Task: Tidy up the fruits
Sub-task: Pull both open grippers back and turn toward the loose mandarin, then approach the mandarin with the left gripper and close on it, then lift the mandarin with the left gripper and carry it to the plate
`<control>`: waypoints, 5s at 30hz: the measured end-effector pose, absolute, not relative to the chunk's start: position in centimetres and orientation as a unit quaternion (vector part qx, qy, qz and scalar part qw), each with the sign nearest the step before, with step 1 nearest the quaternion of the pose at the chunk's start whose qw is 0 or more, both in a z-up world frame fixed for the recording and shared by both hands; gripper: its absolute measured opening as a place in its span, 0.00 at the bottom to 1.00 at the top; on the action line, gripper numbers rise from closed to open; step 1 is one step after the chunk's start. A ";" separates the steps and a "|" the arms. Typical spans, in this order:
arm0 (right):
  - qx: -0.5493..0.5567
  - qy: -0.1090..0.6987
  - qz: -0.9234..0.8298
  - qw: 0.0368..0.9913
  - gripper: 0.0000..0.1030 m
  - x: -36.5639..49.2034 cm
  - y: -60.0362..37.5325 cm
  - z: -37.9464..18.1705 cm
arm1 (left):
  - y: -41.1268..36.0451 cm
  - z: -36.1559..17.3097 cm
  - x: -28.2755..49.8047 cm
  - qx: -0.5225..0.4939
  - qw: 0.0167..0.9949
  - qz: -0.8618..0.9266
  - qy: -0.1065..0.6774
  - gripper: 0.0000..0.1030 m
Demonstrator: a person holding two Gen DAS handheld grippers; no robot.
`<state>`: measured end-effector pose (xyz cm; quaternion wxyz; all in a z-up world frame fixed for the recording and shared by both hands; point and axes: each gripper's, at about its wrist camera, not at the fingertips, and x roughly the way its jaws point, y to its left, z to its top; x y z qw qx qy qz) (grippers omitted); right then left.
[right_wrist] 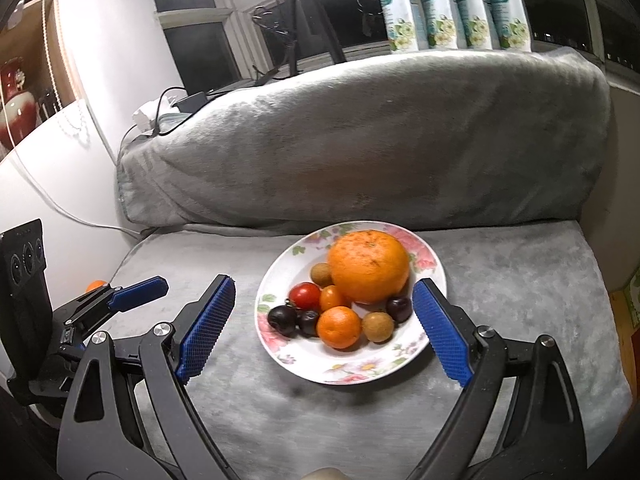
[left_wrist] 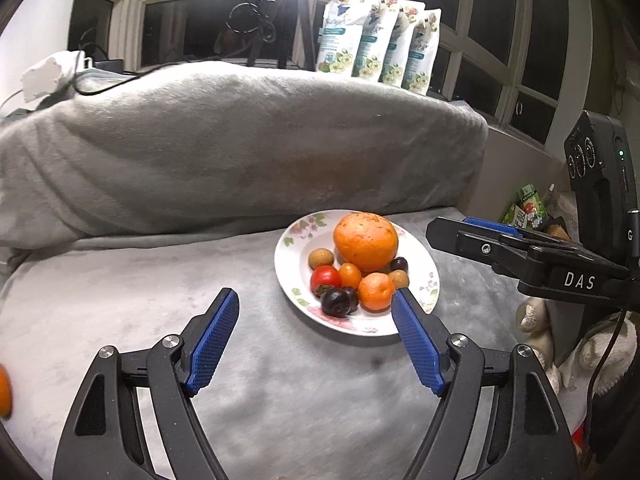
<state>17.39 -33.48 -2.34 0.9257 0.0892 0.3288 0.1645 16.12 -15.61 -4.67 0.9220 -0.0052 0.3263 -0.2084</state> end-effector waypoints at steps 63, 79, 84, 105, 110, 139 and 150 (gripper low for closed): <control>0.007 0.433 0.492 0.756 0.82 22.7 3.9 -5.8 | 15.3 -9.7 8.1 -0.193 0.925 0.068 0.319 0.76; 0.008 0.474 0.532 0.701 0.81 23.8 10.8 -9.3 | 16.5 -11.1 9.8 -0.187 0.917 0.077 0.343 0.68; 0.012 0.481 0.536 0.694 0.79 24.4 11.7 -10.0 | 16.6 -11.5 10.1 -0.189 0.916 0.075 0.346 0.65; 0.023 0.503 0.553 0.664 0.67 25.0 13.9 -11.7 | 17.0 -12.5 11.4 -0.202 0.906 0.071 0.365 0.57; 0.022 0.510 0.549 0.662 0.67 25.0 13.9 -12.0 | 17.3 -12.7 11.4 -0.206 0.905 0.068 0.366 0.56; 0.055 0.483 0.544 0.684 0.62 23.4 8.9 -10.5 | 13.1 -10.4 10.5 -0.165 0.923 0.049 0.343 0.55; 0.086 0.455 0.515 0.721 0.62 23.9 1.9 -8.0 | 7.4 -8.5 11.7 -0.134 0.934 0.004 0.331 0.55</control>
